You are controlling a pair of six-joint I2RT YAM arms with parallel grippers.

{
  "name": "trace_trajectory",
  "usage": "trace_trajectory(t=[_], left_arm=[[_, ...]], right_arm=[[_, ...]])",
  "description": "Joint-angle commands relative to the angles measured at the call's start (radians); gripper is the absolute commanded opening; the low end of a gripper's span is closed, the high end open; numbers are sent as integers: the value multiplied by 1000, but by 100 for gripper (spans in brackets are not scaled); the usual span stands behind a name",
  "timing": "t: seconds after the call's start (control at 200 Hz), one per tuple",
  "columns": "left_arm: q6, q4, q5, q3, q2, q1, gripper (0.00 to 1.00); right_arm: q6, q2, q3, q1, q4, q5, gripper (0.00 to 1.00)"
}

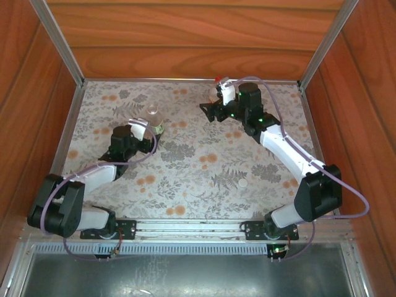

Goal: Screw on the bottle caps

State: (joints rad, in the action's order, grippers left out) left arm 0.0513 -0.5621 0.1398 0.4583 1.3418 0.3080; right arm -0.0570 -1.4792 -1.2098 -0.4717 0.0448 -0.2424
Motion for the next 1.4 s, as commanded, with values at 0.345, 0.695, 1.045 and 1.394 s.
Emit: trace_trajectory(t=[0.345, 0.695, 1.045, 1.394], left_arm=[[-81, -427, -1, -5, 243, -31, 100], [-67, -441, 127, 71, 345, -61, 100], [-91, -441, 221, 153, 420, -105, 99], [-98, -435, 300, 220, 477, -114, 93]], right_arm=[[0, 23, 23, -10, -11, -12, 94], [1, 28, 23, -10, -11, -12, 94], [8, 26, 21, -10, -11, -23, 94], [16, 26, 22, -10, -14, -27, 93]])
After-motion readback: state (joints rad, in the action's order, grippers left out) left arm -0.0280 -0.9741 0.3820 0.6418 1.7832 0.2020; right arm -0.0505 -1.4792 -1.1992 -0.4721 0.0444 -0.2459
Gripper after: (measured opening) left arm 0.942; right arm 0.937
